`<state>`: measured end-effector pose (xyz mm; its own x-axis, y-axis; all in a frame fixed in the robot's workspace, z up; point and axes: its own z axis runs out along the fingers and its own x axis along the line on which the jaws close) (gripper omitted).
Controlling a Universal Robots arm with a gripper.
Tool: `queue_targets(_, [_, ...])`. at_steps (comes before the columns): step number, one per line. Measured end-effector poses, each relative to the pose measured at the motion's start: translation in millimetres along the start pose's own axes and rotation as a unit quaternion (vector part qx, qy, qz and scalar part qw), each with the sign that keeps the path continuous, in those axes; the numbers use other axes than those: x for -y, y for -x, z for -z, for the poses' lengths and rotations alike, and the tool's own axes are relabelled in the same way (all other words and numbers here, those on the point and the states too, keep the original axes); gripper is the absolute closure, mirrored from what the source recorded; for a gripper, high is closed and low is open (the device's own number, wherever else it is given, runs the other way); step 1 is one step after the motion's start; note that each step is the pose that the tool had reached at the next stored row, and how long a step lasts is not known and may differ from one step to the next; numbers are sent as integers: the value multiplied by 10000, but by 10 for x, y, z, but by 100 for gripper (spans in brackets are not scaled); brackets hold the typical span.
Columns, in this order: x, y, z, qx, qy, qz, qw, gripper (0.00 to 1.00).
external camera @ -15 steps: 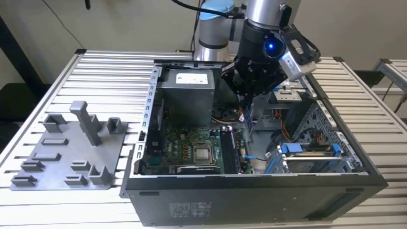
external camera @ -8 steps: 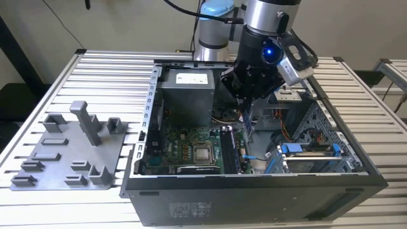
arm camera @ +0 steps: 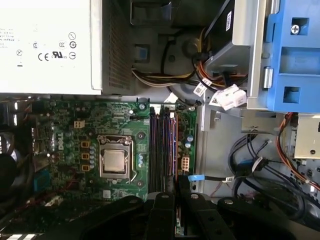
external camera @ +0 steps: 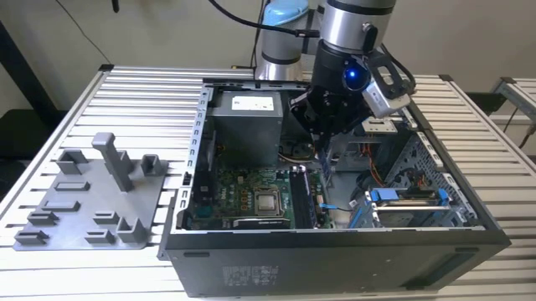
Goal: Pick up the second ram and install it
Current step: 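Insert the second ram into the second slot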
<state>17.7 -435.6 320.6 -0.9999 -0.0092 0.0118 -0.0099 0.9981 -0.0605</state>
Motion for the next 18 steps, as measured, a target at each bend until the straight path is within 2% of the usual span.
queue_targets(6, [-4, 1, -67, 0, -12, -5, 10000, 86])
queue_targets(18, [-8, 1, -139, -1, -13, -5, 10000, 86])
